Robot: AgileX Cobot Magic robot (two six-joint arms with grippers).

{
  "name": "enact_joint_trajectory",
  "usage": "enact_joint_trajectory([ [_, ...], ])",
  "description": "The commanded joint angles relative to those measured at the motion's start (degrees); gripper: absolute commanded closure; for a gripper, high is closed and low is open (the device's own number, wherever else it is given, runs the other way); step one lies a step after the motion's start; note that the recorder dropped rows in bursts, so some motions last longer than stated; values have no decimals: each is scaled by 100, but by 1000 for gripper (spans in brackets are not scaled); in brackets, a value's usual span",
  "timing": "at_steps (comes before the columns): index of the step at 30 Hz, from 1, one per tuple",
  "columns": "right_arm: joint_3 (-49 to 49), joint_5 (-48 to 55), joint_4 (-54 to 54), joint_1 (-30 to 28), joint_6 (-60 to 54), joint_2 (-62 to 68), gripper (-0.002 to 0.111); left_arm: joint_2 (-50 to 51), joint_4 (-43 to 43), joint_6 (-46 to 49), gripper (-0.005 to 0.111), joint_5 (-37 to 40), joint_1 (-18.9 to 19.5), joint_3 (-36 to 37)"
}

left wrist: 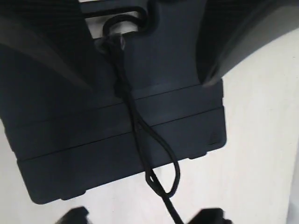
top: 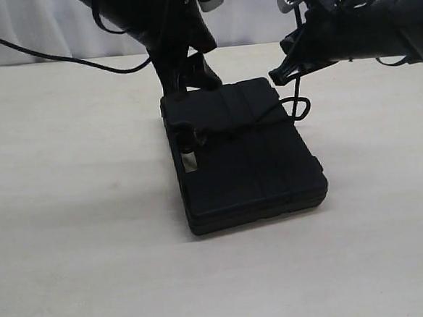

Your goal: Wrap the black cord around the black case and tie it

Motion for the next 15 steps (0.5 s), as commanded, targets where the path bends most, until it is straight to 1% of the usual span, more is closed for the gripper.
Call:
enact_joint_trajectory([
  [1, 52, -35, 14, -24, 145, -354, 104, 500, -485, -18, 50, 112, -12, 6],
  [2, 88, -75, 14, -24, 145, -395, 104, 636, -630, 115, 53, 112, -12, 6],
  [3, 103, -119, 14, -24, 145, -393, 104, 892, -798, 472, 59, 72, -20, 6],
  [5, 103, -119, 14, -24, 145, -393, 104, 1231, -1104, 922, 62, 13, -20, 6],
  [6, 103, -121, 14, -24, 131, -419, 104, 1328, -1209, 1014, 62, -64, -20, 6],
  [8, 103, -158, 14, -24, 131, -472, 104, 1523, -1283, 1036, 62, -365, -20, 6],
  [10, 103, -158, 14, -24, 131, -559, 104, 1621, -1283, 1036, 63, -451, -20, 6],
  [14, 103, -171, 14, -24, 131, -634, 104, 1788, -1085, 1036, 63, -450, -20, 6],
  [15, 113, -186, 14, -37, 131, -634, 104, 1799, -983, 996, 66, -450, -20, 6],
])
